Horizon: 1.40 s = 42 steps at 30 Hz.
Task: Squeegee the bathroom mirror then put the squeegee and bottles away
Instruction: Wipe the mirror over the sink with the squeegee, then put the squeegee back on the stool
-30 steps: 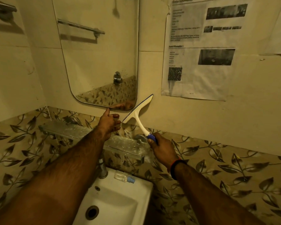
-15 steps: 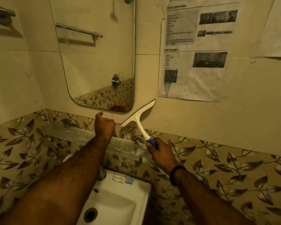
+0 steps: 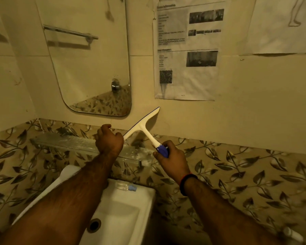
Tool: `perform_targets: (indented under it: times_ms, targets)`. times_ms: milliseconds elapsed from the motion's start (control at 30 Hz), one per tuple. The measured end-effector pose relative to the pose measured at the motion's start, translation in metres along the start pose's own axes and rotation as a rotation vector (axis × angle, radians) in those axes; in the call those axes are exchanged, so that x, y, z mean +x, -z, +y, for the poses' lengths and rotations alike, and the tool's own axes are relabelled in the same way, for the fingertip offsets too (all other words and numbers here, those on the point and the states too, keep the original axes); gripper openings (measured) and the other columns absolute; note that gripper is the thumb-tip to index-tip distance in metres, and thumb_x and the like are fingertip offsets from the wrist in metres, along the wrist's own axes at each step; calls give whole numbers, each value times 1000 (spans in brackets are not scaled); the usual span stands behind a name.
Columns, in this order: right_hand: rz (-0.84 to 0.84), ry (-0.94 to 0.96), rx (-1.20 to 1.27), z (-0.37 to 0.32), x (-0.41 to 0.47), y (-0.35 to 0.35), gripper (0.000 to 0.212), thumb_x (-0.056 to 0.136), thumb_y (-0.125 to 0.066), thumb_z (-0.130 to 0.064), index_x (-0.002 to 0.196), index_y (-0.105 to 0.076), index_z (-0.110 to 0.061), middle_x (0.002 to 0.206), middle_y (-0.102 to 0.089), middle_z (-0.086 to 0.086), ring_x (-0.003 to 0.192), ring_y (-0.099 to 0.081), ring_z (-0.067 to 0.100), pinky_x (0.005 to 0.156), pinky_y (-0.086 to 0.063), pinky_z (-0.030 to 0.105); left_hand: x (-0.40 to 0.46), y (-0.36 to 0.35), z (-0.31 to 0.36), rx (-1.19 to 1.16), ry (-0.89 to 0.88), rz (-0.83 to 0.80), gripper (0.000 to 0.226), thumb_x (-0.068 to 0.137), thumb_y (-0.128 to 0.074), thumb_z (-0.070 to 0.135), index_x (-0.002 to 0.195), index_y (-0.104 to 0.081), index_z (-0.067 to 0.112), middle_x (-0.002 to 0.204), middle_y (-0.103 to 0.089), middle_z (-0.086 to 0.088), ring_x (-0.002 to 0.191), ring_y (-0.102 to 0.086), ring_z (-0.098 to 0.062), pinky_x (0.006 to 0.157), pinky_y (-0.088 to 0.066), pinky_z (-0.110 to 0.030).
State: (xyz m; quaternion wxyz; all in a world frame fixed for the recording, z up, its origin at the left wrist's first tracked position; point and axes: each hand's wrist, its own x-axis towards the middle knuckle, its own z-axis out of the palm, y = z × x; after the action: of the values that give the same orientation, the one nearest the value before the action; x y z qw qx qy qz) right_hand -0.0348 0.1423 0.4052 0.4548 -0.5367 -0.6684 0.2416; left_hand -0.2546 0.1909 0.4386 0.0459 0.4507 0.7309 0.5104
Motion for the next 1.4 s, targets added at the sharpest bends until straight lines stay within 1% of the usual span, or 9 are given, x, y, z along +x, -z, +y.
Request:
perform_targets:
  times_ms: [100, 200, 300, 500, 700, 867, 1000, 1200, 1400]
  targets:
    - [27, -16, 13, 12, -17, 22, 20, 86, -69, -35, 99, -54, -30, 84, -65, -3, 70, -63, 18, 62, -55, 34, -26, -9, 13, 10, -146, 21, 48, 85, -65, 16, 130, -52, 7, 126, -57, -16, 119, -49, -37, 99, -40, -46]
    - [112, -40, 27, 29, -37, 48, 21, 86, -70, -36, 102, -56, -32, 83, -63, -8, 71, -61, 10, 58, -47, 20, -55, -20, 28, -14, -254, 29, 44, 86, -66, 17, 127, -54, 7, 120, -59, -15, 114, -50, -36, 97, -39, -45]
    - [231, -71, 5, 48, -59, 73, 22, 85, -69, -38, 102, -57, -31, 82, -61, -9, 69, -58, 9, 57, -44, 20, -80, -31, 43, -36, -311, -3, 43, 85, -66, 17, 125, -54, 7, 118, -59, -14, 113, -51, -35, 97, -40, -45]
    - [439, -211, 12, 86, -104, 132, 19, 87, -67, -38, 99, -55, -30, 81, -60, 0, 72, -62, 24, 67, -59, 45, -139, -64, 77, -71, -412, -131, 48, 83, -66, 20, 128, -53, 7, 121, -57, -15, 114, -50, -36, 98, -39, -46]
    - [584, -298, -37, 110, -141, 180, 25, 87, -66, -40, 104, -56, -23, 81, -59, 3, 72, -58, 25, 66, -55, 38, -200, -96, 105, -68, -525, -176, 63, 82, -70, 31, 134, -47, 3, 130, -51, -20, 120, -45, -40, 101, -37, -48]
    - [597, -363, -12, 123, -162, 199, 24, 86, -65, -40, 99, -53, -24, 86, -64, 11, 75, -63, 31, 69, -57, 44, -239, -121, 104, -31, -552, -288, 68, 81, -70, 38, 135, -46, 4, 134, -49, -19, 124, -42, -40, 103, -35, -49]
    - [607, -395, -45, 137, -177, 196, 22, 88, -65, -36, 99, -54, -20, 83, -62, 8, 73, -60, 28, 66, -53, 38, -266, -135, 88, 19, -540, -352, 71, 81, -68, 44, 136, -46, 5, 135, -49, -20, 125, -42, -41, 102, -37, -53]
    - [559, -515, -24, 174, -210, 161, 22, 88, -66, -35, 99, -53, -20, 81, -58, 5, 72, -59, 27, 62, -52, 34, -308, -151, 39, 105, -540, -451, 76, 77, -62, 49, 137, -43, 6, 137, -47, -20, 125, -42, -41, 102, -37, -54]
    - [486, -671, -13, 218, -260, 113, 20, 88, -66, -35, 98, -52, -25, 82, -60, 3, 70, -57, 21, 65, -47, 33, -359, -155, -20, 256, -517, -613, 89, 76, -69, 48, 147, -32, 7, 154, -29, -20, 138, -30, -41, 110, -29, -56]
